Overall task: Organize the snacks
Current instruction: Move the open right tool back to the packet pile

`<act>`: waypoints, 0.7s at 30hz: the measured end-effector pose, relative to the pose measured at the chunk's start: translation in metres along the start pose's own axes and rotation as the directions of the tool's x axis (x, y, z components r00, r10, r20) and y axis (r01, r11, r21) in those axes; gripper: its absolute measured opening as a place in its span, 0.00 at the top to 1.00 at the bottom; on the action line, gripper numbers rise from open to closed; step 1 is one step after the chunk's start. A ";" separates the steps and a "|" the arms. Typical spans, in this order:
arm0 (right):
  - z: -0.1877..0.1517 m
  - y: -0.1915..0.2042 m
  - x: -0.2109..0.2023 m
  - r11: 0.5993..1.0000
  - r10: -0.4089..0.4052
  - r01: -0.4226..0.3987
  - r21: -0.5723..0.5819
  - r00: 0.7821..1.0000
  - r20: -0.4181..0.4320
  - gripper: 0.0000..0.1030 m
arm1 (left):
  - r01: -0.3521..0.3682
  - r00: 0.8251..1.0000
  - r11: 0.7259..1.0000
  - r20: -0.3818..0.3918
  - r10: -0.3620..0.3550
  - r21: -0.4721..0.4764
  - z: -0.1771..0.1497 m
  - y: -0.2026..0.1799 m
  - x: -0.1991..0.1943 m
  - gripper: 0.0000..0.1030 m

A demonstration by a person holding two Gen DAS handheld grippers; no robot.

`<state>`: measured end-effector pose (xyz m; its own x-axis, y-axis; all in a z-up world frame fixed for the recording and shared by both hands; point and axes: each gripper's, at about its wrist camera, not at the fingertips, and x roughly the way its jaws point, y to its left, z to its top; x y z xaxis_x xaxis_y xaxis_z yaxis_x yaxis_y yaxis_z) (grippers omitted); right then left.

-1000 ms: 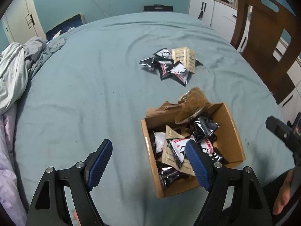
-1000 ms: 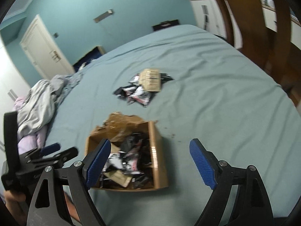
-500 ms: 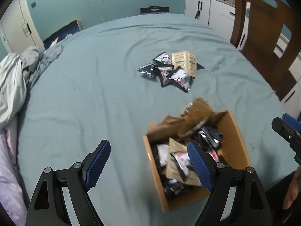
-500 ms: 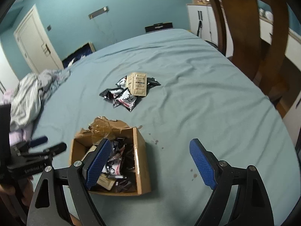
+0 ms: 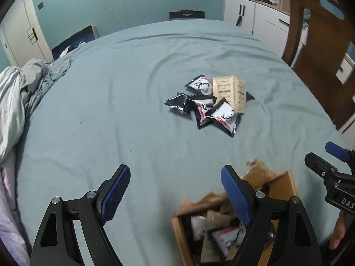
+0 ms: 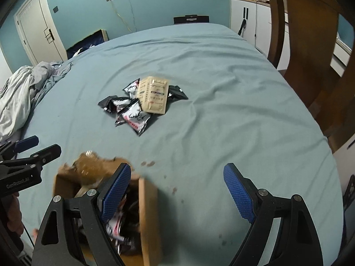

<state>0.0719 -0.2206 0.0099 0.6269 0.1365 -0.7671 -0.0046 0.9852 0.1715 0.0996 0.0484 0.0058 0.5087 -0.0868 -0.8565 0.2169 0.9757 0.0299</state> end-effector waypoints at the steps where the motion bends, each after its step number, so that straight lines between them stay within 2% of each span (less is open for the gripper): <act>1: 0.004 0.000 0.004 1.000 0.000 0.000 -0.003 1.000 0.002 0.17 | -0.005 1.000 1.000 -0.004 0.005 -0.006 0.000 0.000 0.003 0.17; 7: 0.023 0.007 0.031 0.999 0.011 -0.010 -0.044 1.000 0.015 0.17 | 0.015 0.999 0.997 -0.036 -0.018 -0.069 0.004 0.008 0.011 0.17; 11: 0.033 0.010 0.055 0.998 0.033 -0.033 -0.059 0.999 -0.006 0.17 | -0.024 1.000 0.994 -0.016 0.023 -0.104 0.006 0.017 0.012 0.17; 16: 0.053 0.014 0.087 0.995 0.053 -0.056 -0.080 0.998 -0.033 0.17 | 0.014 0.998 0.989 -0.066 -0.024 -0.146 0.004 0.023 0.022 0.17; 19: 0.064 0.020 0.102 0.989 0.085 -0.091 -0.113 0.995 -0.057 0.17 | 0.009 0.998 0.990 -0.068 -0.019 -0.139 0.003 0.023 0.023 0.17; 21: 0.072 0.027 0.114 0.980 0.134 -0.148 -0.132 0.985 -0.110 0.17 | 0.009 0.997 0.990 -0.069 -0.019 -0.142 0.003 0.024 0.024 0.17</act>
<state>0.1997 -0.1860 -0.0286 0.5308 0.2778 -0.8007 -0.2006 0.9591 0.1998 0.1196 0.0688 -0.0121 0.4456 -0.0911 -0.8906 0.1005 0.9936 -0.0513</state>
